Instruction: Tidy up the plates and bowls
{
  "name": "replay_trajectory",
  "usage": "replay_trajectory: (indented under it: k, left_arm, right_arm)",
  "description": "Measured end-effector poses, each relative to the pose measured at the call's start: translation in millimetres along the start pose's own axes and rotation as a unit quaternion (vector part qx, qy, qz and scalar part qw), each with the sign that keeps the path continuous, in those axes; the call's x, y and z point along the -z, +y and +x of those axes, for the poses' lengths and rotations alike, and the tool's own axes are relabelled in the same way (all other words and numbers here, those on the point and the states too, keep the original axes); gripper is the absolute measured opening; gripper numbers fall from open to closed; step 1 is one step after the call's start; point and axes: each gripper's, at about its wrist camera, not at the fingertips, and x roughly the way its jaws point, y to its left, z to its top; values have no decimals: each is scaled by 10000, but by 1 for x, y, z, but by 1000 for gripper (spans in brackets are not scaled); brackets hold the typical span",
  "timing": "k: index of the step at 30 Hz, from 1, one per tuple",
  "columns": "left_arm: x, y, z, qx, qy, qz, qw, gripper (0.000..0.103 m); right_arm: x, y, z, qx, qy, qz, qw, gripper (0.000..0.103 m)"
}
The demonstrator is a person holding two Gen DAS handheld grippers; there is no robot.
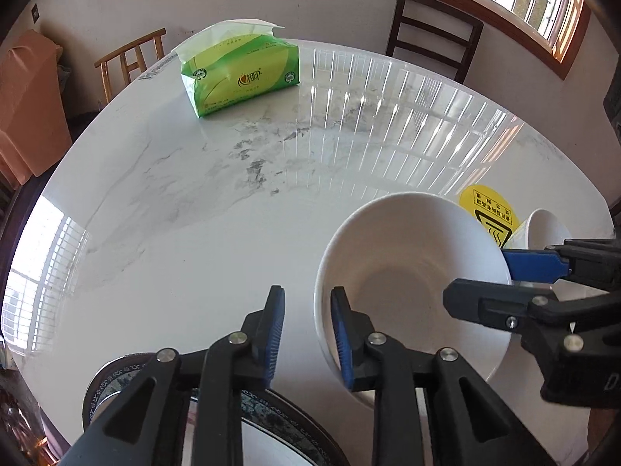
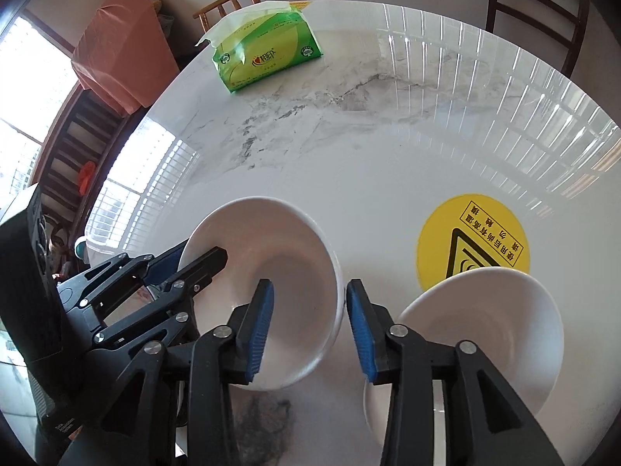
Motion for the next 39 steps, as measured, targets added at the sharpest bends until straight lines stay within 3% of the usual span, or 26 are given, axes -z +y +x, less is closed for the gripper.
replay_trajectory:
  k: [1, 4, 6, 8, 9, 11, 16, 23, 33, 39]
  left_arm:
    - [1, 2, 0, 26, 4, 24, 10000, 35]
    - [6, 1, -1, 78, -125, 197, 9997, 37]
    - [7, 1, 4, 263, -31, 190, 9995, 36]
    - [6, 6, 13, 316, 83, 13, 9995, 11]
    - [6, 10, 13, 465, -1, -98, 9989, 10]
    - [7, 15, 13, 649, 5, -239, 9976, 11]
    - [15, 20, 2, 680, -72, -402, 9969, 11]
    - [29, 14, -58, 851, -443, -337, 9948, 11]
    - [80, -28, -148, 1446, -820, 9, 9861, 12]
    - [123, -57, -174, 1602, -764, 308, 9836, 12]
  right_arm:
    - [3, 6, 1, 94, 81, -73, 9999, 56]
    - [8, 11, -2, 286, 73, -57, 9995, 54]
    - [9, 12, -2, 458, 40, -75, 9989, 39]
    - [12, 5, -1, 329, 48, 88, 9994, 18]
    - [14, 1, -1, 268, 49, 177, 9995, 14]
    - [16, -2, -1, 163, -13, 222, 9996, 15]
    - [24, 4, -7, 83, -131, 198, 9997, 15]
    - [51, 18, -58, -216, -589, 168, 9979, 15]
    - [140, 35, -150, -88, -1244, 45, 9922, 15]
    - [195, 29, -163, -96, -1287, 258, 9913, 15]
